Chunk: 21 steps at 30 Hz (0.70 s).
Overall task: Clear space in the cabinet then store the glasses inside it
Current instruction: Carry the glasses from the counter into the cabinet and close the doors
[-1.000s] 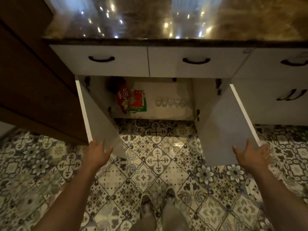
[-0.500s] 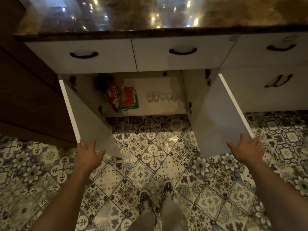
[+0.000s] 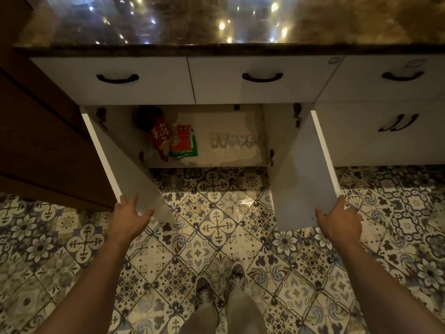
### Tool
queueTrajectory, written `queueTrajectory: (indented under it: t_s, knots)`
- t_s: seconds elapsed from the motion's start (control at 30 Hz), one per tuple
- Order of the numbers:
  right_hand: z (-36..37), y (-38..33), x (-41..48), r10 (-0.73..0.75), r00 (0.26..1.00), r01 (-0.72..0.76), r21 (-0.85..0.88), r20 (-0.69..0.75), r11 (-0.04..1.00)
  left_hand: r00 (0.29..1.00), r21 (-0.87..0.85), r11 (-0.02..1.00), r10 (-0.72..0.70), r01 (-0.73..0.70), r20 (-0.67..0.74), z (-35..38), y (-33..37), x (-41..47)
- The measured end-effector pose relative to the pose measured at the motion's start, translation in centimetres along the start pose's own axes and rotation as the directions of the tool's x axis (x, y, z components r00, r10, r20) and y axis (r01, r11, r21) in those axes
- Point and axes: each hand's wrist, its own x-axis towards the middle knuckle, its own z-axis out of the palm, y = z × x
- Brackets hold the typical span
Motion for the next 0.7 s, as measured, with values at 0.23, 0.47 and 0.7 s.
queueTrajectory:
  t_s: [0.23, 0.47, 0.7]
  knots:
    - [0.4, -5.1, -0.7, -0.047, 0.998, 0.035, 0.206, 0.051, 0.978, 0.987, -0.008, 0.988, 0.154, -0.154, 0.040, 0.5, 5.3, 1.1]
    - [2.9, -15.4, -1.5, -0.102, 0.962, -0.048, 0.521, 0.255, 0.852, 0.945, 0.074, 0.945, 0.309, -0.318, 0.107, -0.5, 12.1, 5.7]
    - [4.8, -28.6, 0.6, -0.088, 0.929, -0.232, 0.749, 0.360, 0.621, 0.979, -0.437, 0.898, 0.121, -0.040, 0.161, 0.1, 15.8, 12.4]
